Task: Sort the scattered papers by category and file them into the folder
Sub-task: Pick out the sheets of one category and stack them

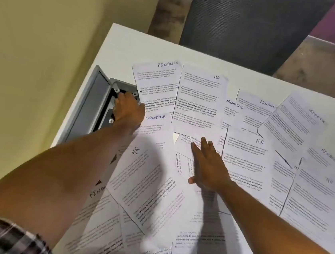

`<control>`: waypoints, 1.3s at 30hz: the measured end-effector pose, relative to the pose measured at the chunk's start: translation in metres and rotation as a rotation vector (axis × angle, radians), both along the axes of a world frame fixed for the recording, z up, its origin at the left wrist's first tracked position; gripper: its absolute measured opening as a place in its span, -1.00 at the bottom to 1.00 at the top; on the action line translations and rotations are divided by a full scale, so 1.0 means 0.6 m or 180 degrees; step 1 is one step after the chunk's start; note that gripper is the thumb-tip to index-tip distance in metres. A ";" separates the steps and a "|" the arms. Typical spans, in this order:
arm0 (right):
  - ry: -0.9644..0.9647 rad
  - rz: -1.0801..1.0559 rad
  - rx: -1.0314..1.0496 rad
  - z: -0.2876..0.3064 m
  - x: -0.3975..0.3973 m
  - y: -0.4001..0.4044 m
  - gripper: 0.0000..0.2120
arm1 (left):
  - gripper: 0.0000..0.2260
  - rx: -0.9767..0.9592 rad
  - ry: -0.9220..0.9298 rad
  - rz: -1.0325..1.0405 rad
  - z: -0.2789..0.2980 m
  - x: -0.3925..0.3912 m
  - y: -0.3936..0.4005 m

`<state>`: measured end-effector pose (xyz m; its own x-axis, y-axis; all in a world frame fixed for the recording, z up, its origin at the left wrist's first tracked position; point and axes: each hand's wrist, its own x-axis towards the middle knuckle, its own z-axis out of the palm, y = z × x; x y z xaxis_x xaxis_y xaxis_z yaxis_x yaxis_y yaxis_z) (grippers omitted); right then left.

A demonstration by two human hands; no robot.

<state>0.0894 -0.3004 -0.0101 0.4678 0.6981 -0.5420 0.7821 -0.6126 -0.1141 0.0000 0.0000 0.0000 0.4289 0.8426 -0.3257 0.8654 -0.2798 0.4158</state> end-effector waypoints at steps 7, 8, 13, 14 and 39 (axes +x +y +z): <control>0.0037 -0.0093 0.0012 -0.017 0.007 0.000 0.27 | -0.27 -0.0920 -0.0114 0.0588 -0.070 0.041 0.046; 0.0044 -0.0101 0.0049 -0.020 0.009 -0.001 0.27 | -0.24 -0.0902 -0.0103 0.0599 -0.082 0.042 0.051; 0.0077 -0.0078 0.0077 -0.022 0.012 -0.003 0.25 | -0.42 -0.0716 0.0058 0.0462 -0.061 0.053 0.049; 0.0090 -0.0085 0.0083 -0.023 0.013 -0.004 0.26 | -0.47 -0.0670 0.0059 0.0455 -0.054 0.057 0.047; 0.0086 -0.0173 0.0161 -0.028 -0.002 -0.008 0.21 | -0.95 0.0485 -0.1552 -0.0095 0.126 0.068 -0.001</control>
